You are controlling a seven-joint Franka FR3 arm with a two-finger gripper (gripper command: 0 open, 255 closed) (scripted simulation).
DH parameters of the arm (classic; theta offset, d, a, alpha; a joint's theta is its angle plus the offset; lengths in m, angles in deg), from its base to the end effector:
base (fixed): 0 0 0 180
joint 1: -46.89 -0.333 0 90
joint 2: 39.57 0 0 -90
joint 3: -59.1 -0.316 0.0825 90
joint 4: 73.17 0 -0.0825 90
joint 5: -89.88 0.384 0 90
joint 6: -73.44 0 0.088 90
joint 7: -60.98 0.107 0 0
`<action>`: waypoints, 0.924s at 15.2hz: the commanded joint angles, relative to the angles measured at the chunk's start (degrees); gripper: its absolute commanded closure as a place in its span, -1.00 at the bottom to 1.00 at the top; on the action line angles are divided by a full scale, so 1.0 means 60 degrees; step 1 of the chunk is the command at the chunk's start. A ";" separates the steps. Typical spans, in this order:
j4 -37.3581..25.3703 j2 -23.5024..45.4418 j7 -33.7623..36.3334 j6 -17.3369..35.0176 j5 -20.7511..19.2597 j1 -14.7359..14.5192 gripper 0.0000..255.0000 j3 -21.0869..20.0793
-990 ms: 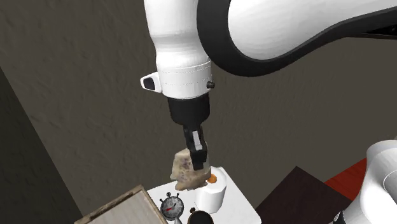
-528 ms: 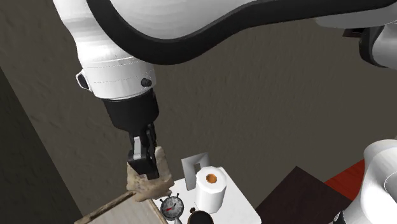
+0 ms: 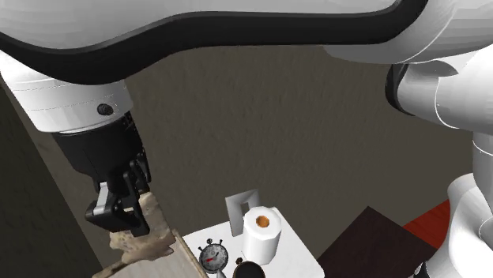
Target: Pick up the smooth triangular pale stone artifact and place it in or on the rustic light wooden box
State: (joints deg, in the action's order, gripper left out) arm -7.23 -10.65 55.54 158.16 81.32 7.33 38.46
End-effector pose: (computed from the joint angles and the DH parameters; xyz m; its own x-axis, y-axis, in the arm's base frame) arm 0.4020 0.5477 0.5129 0.4340 0.8891 -0.1452 0.8957 -0.4431 -0.0361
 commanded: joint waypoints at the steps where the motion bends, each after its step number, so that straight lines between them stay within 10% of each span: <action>1: 0.0247 0.0004 0.0014 0.0258 -0.0002 0.0023 1.00 0.0005; 14: 0.2051 -0.0069 0.0062 0.1973 -0.0002 0.0213 1.00 0.0036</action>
State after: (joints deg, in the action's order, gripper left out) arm 4.34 -11.01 55.94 169.27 81.32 8.51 38.65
